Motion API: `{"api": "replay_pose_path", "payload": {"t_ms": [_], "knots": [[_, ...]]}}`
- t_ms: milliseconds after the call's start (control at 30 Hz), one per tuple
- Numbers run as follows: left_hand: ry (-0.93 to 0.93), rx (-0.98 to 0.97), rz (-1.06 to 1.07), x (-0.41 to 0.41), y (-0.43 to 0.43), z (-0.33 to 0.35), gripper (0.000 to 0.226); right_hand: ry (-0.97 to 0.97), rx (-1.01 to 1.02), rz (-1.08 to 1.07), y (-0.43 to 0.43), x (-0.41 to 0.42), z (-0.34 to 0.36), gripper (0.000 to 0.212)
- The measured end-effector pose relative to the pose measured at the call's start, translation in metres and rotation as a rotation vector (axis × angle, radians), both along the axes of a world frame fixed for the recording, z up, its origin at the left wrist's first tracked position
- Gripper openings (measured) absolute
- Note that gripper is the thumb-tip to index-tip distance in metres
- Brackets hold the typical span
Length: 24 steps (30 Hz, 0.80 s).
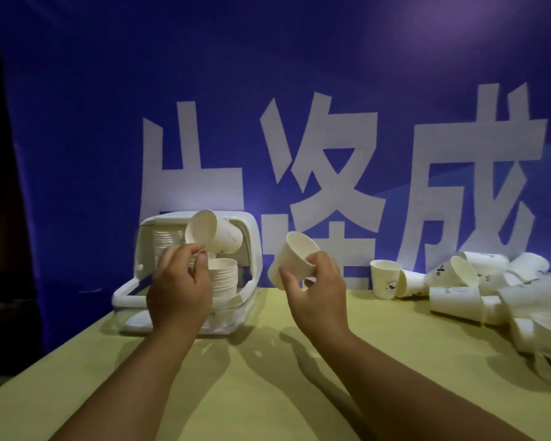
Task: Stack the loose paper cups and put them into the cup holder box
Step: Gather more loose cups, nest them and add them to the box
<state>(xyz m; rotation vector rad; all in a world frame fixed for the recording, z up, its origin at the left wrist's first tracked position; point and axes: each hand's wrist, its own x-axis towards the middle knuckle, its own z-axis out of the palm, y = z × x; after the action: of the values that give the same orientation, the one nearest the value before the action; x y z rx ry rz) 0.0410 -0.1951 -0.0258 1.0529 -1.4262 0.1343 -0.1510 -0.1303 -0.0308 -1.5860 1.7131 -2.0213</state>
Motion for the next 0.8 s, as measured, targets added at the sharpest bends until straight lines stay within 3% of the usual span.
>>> {"api": "replay_pose_path", "payload": {"t_ms": [100,300,567,800], "knots": [[-0.047,0.028,0.043,0.009,-0.005,0.0,0.022,0.006,-0.013,0.02,-0.023,0.013,0.016,0.019],[-0.164,0.125,0.118,0.016,-0.013,0.002,0.022,-0.058,-0.061,0.046,-0.056,0.034,0.047,0.006],[-0.32,0.217,0.261,0.008,-0.007,0.009,0.01,-0.013,-0.09,0.091,-0.067,0.038,0.046,0.017],[-0.419,0.228,0.255,0.003,-0.01,0.004,0.015,0.115,-0.077,0.096,-0.064,0.045,0.05,0.02]]}}
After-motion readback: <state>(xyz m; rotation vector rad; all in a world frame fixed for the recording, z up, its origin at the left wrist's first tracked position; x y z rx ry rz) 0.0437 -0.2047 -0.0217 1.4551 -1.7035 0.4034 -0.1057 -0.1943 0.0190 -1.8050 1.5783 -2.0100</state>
